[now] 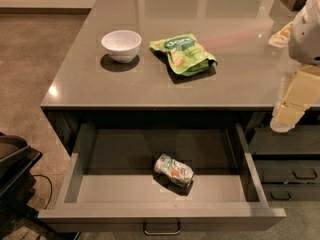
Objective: Pick 7up can from top drawer and place on counter
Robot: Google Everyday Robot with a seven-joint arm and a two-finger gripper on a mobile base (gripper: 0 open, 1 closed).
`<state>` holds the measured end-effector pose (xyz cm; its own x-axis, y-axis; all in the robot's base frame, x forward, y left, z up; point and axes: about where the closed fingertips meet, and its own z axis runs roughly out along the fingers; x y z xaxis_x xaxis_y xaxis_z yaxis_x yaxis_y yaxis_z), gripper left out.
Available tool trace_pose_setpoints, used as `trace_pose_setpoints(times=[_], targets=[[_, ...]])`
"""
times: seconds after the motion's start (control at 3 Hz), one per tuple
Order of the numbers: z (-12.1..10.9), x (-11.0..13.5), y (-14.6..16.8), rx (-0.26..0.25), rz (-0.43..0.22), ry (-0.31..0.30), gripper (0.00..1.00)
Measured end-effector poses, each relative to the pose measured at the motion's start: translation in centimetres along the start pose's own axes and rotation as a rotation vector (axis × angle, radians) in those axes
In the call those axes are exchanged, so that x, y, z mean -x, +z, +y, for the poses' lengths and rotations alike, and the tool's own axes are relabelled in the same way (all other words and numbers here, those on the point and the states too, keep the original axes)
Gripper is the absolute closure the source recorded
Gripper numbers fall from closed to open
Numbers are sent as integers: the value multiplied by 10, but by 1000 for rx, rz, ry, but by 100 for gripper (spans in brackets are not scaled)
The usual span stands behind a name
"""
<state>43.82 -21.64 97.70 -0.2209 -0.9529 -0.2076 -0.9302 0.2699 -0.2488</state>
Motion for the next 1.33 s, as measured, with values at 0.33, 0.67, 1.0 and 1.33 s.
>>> trace_pose_setpoints(times=[0.33, 0.67, 1.0, 1.33], targets=[[0, 0, 0, 0, 0, 0, 0], [5, -5, 4, -24, -51, 41, 0], [36, -5, 16, -46, -164, 153, 0], [71, -12, 59, -23, -277, 305, 0]])
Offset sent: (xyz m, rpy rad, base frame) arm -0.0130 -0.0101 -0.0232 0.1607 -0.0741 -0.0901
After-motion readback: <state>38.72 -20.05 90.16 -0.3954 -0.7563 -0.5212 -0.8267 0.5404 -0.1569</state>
